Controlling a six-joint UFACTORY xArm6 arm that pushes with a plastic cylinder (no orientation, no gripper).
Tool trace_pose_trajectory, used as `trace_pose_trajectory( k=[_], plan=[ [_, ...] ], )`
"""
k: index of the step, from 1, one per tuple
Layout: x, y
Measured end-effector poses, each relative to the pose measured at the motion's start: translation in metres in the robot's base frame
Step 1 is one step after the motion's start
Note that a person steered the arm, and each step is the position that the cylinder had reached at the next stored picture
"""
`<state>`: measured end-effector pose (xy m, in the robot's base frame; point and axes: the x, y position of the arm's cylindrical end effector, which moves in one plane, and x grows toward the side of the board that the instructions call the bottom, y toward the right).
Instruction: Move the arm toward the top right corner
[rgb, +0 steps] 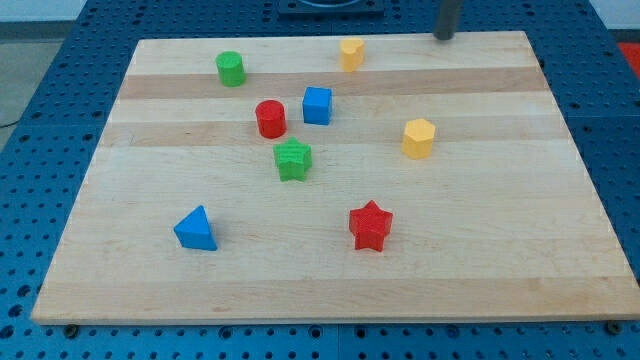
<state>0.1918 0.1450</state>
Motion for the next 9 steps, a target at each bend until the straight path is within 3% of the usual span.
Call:
trace_pose_trajectory(
  k=[1,4,9],
  plan=[
    [0.001,-0.054],
    [0.054,0.076],
    [0.061,0.074]
  ],
)
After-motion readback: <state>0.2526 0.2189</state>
